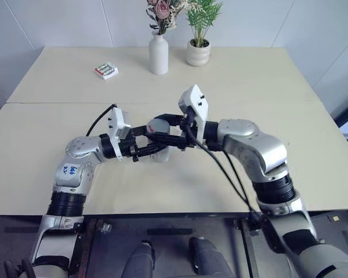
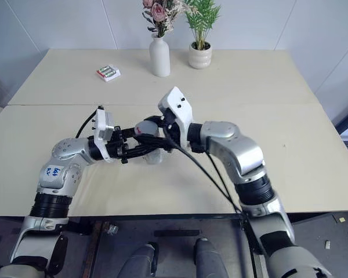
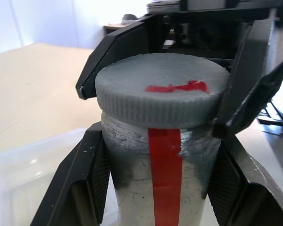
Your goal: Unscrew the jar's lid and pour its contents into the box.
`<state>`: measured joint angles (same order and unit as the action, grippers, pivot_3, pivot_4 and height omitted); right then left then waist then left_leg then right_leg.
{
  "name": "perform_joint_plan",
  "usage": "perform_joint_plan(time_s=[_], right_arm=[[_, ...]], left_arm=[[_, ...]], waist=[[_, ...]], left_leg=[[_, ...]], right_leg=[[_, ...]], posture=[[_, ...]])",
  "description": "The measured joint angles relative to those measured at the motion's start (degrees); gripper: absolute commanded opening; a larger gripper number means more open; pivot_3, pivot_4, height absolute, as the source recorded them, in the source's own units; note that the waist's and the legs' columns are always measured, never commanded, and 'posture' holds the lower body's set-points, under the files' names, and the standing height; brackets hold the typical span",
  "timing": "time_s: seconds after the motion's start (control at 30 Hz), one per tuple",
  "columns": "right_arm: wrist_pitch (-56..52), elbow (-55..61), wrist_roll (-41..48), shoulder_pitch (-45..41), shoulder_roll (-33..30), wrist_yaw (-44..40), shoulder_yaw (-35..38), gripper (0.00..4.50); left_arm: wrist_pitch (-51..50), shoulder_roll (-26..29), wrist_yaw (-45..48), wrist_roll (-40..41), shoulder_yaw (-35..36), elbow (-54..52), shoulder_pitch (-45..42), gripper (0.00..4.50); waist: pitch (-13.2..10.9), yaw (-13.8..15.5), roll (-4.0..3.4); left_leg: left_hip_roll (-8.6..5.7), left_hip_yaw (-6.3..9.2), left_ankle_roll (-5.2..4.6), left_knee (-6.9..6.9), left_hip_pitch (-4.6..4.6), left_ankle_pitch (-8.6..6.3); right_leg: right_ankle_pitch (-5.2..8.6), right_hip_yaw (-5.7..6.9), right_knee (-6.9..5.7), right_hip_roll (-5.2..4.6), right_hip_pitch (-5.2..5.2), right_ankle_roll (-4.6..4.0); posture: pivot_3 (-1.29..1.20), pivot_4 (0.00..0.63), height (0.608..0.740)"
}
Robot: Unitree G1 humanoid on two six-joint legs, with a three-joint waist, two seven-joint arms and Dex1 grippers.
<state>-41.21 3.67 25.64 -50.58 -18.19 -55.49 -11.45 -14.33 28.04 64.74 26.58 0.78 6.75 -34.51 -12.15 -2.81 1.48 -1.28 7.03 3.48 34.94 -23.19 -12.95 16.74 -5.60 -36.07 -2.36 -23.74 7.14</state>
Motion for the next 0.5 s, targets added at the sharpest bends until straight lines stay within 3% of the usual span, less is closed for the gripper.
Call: perform_joint_plan(time_s=[0.27,0.5], right_arm=[[3.89,-7.79,0.03,-4.72,-4.09,-19.35,-2.25,2.59],[7.11,-12.08,-0.47,-7.28,-5.6,-28.82,-4.01,2.59]], left_arm=[[0.12,-0.1,7.86,0.34,-3.1,0.18,-1.52,2.35],[0.81,-0.62,11.81,0.32,-5.0,0.61,-2.88,2.35]], waist=[[-0.02,-0.49,-0.04],[-0.02,-0.42,-0.04]], left_leg=[[0.01,0.0,0.0,0.0,0.0,0.0],[0.01,0.01,0.0,0.03,0.0,-0.01]], right_leg=[[0.0,-0.01,-0.01,0.01,0.0,0.0],[0.0,0.0,-0.01,0.0,0.0,0.0]], posture=[[0.0,0.15,0.74],[0.0,0.15,0.74]])
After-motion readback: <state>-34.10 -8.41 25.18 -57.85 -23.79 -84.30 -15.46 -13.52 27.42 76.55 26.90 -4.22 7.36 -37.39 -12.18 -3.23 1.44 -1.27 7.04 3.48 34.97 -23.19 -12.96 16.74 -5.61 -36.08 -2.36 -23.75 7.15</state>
